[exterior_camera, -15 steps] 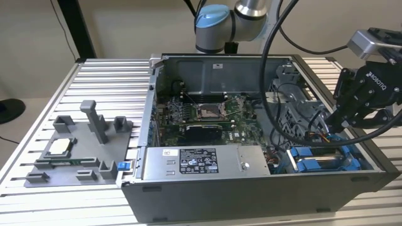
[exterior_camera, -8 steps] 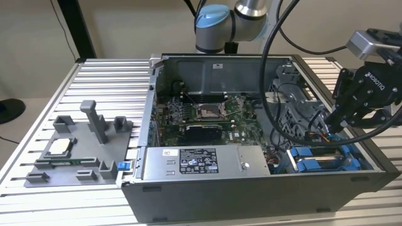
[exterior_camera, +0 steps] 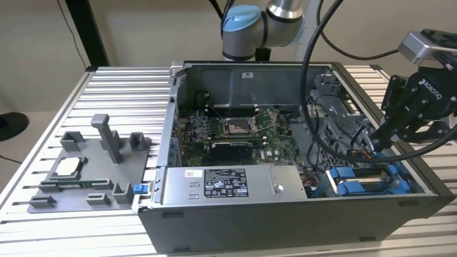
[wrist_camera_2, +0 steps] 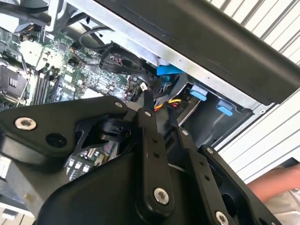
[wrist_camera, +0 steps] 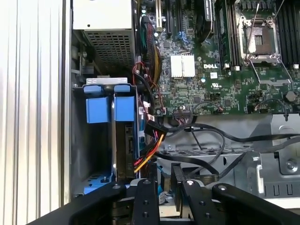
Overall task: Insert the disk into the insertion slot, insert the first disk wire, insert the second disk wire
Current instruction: 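Insert the second disk wire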
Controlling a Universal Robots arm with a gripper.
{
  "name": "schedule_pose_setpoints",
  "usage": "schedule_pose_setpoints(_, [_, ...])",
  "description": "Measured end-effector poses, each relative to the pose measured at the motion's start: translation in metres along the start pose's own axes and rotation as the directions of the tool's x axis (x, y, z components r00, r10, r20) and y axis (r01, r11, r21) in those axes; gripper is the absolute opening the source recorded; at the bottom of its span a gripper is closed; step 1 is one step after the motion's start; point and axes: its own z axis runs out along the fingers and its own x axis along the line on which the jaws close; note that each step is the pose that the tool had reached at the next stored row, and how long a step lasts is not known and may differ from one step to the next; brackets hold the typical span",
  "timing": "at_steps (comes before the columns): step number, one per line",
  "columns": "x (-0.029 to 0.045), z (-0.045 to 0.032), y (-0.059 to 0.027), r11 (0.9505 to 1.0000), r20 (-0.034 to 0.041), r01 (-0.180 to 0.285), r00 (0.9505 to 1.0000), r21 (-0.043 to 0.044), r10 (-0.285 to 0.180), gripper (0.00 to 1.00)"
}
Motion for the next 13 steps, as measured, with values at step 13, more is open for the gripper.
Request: schedule_pose_setpoints(13, [-0.0044, 0.0105, -0.0107, 1.0, -0.0026, 0.002, 1.0, 0.0014, -0.002, 1.0])
